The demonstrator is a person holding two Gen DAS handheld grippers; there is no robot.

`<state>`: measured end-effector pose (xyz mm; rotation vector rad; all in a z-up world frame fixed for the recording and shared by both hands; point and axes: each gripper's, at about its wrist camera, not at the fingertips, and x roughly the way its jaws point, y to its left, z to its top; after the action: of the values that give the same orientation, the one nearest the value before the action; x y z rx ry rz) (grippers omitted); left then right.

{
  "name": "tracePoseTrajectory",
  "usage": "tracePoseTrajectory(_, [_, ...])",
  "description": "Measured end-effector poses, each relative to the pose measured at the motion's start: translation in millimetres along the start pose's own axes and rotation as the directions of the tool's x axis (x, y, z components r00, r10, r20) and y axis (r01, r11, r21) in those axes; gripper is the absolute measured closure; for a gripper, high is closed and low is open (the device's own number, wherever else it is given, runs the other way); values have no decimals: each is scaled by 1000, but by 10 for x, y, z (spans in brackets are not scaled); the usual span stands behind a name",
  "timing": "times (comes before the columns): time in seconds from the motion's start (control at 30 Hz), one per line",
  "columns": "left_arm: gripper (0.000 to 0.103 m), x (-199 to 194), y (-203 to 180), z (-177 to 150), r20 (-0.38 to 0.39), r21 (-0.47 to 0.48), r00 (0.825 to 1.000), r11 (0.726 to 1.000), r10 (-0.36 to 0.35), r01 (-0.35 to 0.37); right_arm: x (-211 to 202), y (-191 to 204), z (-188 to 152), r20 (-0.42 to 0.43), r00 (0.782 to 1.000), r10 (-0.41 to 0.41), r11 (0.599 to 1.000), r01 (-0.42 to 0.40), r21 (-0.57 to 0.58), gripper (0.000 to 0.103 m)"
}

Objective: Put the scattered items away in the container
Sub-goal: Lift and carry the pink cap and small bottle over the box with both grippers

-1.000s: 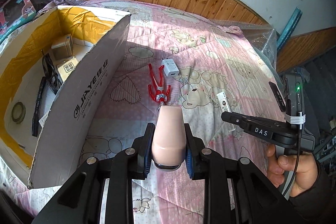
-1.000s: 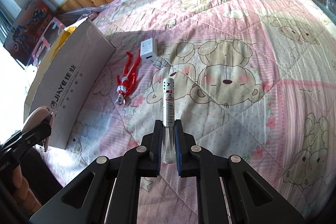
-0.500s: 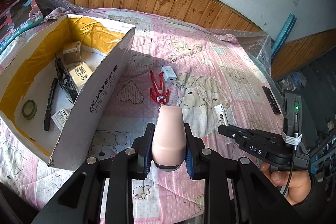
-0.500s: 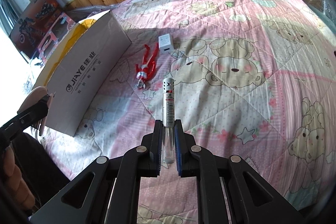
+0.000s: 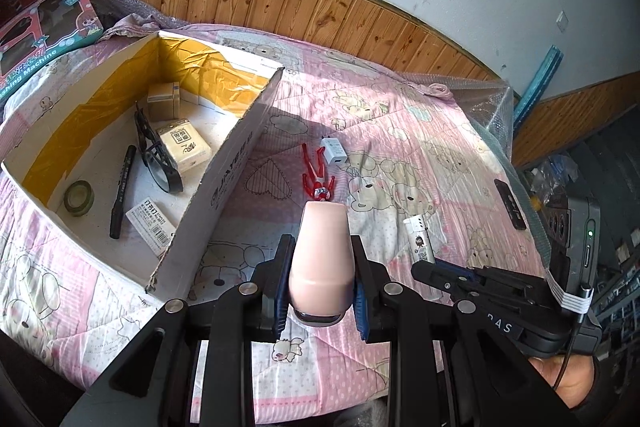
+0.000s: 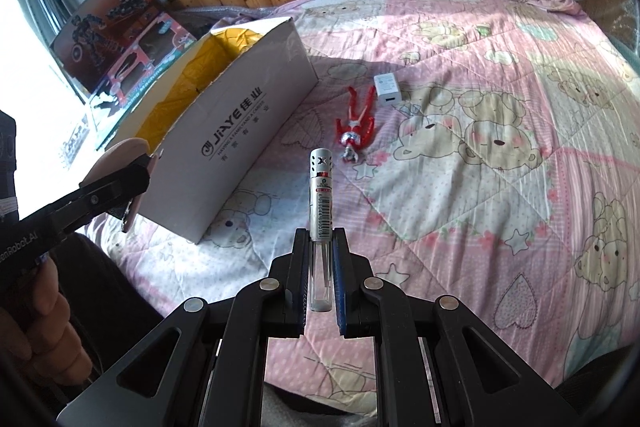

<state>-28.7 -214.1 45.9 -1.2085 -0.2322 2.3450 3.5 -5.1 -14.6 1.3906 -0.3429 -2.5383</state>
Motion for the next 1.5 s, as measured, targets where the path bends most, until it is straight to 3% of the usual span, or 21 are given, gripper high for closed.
tracePoseTrajectory(0.43, [76, -211, 303, -2, 26, -35, 998, 998, 56, -55, -164, 577, 148, 33, 999, 34, 996, -31, -84, 92])
tracePoseTrajectory(0.97, [76, -485, 613, 169, 80, -80, 996, 996, 38, -32, -189, 1167, 423, 49, 997, 61, 984, -52, -168, 92])
tracePoseTrajectory(1.5, [76, -711, 975, 416, 131, -136, 991, 990, 40, -22, -132, 1508, 688, 56, 995, 79, 973, -65, -222, 92])
